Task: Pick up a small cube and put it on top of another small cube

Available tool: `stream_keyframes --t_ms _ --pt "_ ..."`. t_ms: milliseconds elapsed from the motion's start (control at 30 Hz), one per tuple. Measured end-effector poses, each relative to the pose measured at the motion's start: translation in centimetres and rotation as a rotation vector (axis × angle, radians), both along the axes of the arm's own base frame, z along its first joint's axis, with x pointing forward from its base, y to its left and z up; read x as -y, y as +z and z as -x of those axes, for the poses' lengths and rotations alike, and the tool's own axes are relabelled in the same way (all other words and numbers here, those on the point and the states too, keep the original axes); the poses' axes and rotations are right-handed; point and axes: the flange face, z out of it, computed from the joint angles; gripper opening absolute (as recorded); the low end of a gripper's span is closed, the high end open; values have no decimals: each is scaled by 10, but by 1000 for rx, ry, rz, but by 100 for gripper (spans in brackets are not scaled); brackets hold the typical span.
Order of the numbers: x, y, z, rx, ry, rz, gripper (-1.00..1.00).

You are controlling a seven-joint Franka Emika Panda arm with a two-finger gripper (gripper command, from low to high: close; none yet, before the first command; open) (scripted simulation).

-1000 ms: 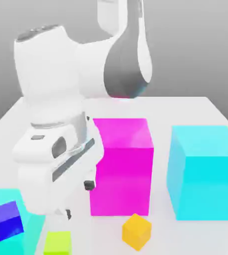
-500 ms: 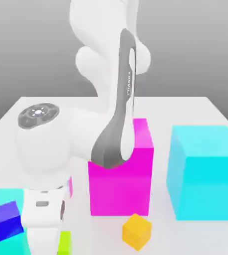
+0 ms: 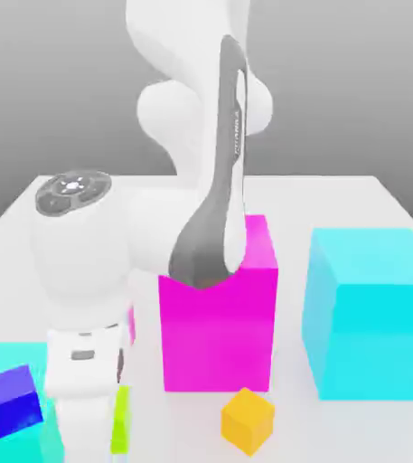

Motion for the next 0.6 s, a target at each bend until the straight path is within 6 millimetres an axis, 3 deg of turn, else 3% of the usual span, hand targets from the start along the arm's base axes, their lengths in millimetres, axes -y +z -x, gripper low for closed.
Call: stream_keyframes --t_ms 300,367,467,500,600 --pt "-117 31 34 6 791 -3 -100" --pt "-134 19 40 12 910 -2 -100" --pt "-136 -11 42 13 939 -2 -100" --pt "-135 -20 43 12 940 -2 100" --pt "-135 -20 43 12 940 -2 100"
